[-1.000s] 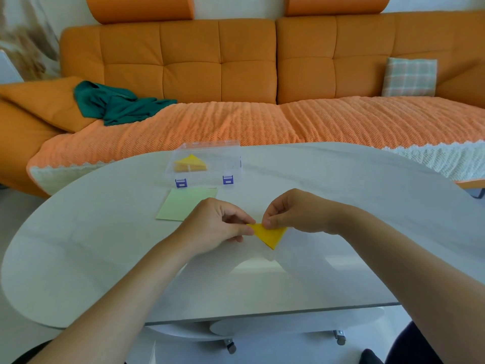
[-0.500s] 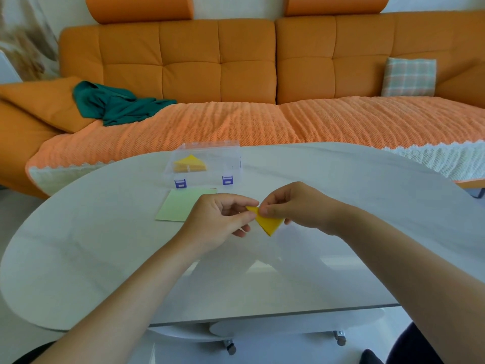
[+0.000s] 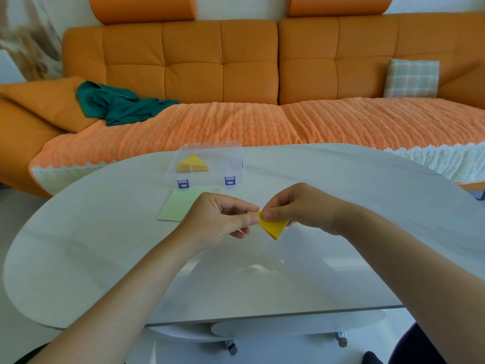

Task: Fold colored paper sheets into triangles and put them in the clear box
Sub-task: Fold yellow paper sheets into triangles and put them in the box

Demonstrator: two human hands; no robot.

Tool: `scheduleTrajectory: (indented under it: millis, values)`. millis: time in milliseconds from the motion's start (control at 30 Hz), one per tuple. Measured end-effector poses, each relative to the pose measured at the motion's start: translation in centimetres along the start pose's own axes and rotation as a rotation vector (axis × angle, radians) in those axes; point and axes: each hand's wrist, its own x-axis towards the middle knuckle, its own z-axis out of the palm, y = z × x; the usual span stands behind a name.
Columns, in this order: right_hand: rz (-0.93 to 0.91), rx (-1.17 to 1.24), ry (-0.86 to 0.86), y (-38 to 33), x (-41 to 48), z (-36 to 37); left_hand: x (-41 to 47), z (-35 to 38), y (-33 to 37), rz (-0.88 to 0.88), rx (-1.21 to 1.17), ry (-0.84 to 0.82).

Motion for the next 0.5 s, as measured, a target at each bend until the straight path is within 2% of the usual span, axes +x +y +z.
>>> scheduleTrajectory:
  millis: [100,267,500]
  values:
    - [0.015,-0.021,0.024,0.1,0.3,0.3,0.2,0.3,-0.1,-0.031,0.031,0.047]
    - [0.043,-0.166,0.076,0.8,1.1,1.7,0.6,1.2,-1.6,-0.125,0.215,0.127]
    - [0.070,-0.441,0.150,1.4,2.0,2.8,0.8,1.6,-2.4,-0.060,0.555,0.148]
